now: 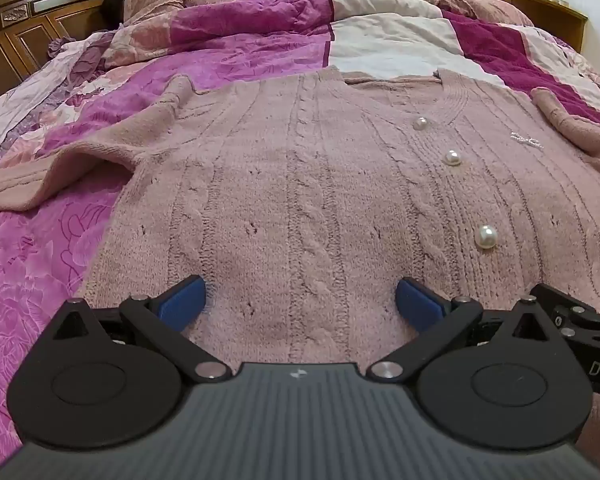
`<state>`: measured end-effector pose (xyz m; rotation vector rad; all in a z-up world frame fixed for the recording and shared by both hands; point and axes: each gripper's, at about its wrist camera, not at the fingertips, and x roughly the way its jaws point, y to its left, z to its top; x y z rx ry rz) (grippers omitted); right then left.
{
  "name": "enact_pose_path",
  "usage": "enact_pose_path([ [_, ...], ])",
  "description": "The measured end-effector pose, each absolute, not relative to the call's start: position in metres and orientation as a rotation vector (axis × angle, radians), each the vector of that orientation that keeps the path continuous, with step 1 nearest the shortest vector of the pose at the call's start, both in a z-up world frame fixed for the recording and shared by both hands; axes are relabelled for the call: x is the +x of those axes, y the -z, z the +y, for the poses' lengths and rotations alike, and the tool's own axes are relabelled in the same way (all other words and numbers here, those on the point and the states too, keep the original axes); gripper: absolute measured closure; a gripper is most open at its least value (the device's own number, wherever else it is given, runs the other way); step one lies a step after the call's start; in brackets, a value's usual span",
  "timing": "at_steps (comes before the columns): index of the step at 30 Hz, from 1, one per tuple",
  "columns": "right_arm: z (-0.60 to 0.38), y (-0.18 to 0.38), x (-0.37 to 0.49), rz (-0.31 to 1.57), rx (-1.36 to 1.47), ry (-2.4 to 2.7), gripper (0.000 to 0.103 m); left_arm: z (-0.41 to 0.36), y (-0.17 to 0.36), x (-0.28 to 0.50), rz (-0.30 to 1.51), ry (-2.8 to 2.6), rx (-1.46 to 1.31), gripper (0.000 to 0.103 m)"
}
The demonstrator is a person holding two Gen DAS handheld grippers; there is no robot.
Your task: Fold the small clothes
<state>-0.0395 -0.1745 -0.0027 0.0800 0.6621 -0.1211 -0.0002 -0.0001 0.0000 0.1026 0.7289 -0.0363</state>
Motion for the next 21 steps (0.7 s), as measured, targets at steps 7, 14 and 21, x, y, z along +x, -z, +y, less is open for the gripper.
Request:
enact_pose_path([
  [7,-0.1742,0.0030,-0.0397,0.661,0.079,0.121,0.000,-0.0017,0.0000,-0.0009,0.727,0.035,0.101,0.000],
  [14,-0.1740,0.0031,-0.0400,0.659,0.079,0.122,0.000,0.0000,-0.0001,-0.0001,0.728,0.038,0.099,0.000],
  [21,-0.1737,0.0032,-0.0401,0.658,0.078,0.122,0.000,0.0000,-0.0001,-0.0001,0.727,0.038,0.099,0.000],
])
